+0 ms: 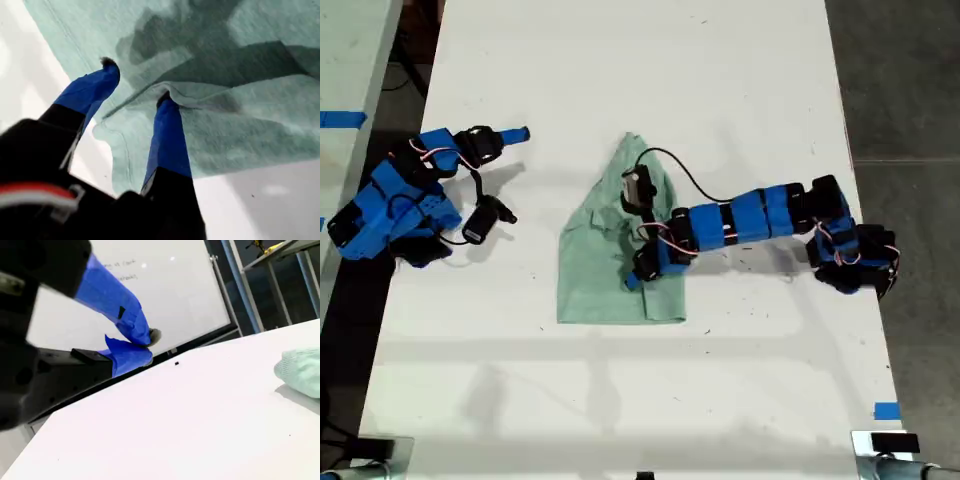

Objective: Fold t shirt

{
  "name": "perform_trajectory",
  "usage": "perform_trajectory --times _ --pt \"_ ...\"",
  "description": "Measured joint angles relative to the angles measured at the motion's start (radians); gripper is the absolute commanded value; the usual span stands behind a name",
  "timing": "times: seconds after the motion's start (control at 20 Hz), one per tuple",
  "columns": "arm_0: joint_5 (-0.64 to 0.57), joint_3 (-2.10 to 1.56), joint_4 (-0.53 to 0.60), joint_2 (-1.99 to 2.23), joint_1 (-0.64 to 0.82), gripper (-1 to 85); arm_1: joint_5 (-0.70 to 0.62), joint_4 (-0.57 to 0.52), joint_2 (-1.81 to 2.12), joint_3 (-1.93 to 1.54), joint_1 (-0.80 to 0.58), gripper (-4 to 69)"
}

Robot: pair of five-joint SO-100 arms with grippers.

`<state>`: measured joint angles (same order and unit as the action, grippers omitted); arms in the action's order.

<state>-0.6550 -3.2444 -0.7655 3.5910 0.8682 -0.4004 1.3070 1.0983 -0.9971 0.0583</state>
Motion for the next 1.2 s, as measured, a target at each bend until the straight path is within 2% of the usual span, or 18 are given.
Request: perform_trajectory --times 0.2,0.35,0.45,0.55,0.7,0.75,0.85,0.95,1.2 --pt "0.0 0.0 0.0 0.0 0.0 0.4 -0.003 0.167 0.225 -0.035 -0.028 10.3" --pt "0.0 0.0 0.0 0.0 0.0 0.2 -0.008 0.207 0.479 -0.227 -0.055 4.8" --pt "0.0 0.0 0.0 0.0 0.0 0.1 -0.006 0.204 0.695 -0.431 -0.087 2.2" --pt "0.0 0.0 0.0 0.0 0.0 0.0 0.002 0.14 0.948 -0.716 -0.144 1.3" --pt "0.0 0.0 0.0 0.0 0.0 -0.2 -0.043 -0.086 1.462 -1.298 -0.276 1.3" --pt "0.0 0.0 0.0 0.0 0.0 -0.2 -0.061 -0.126 1.643 -1.488 -0.308 1.3" --pt "0.0 0.0 0.0 0.0 0.0 -0.2 -0.084 -0.087 2.036 -1.832 -0.359 1.4" --pt "0.0 0.0 0.0 0.0 0.0 -0.2 -0.087 0.031 2.315 -2.005 -0.4 1.5" --pt "0.002 0.0 0.0 0.0 0.005 -0.2 -0.094 0.049 2.401 -2.026 -0.434 1.5"
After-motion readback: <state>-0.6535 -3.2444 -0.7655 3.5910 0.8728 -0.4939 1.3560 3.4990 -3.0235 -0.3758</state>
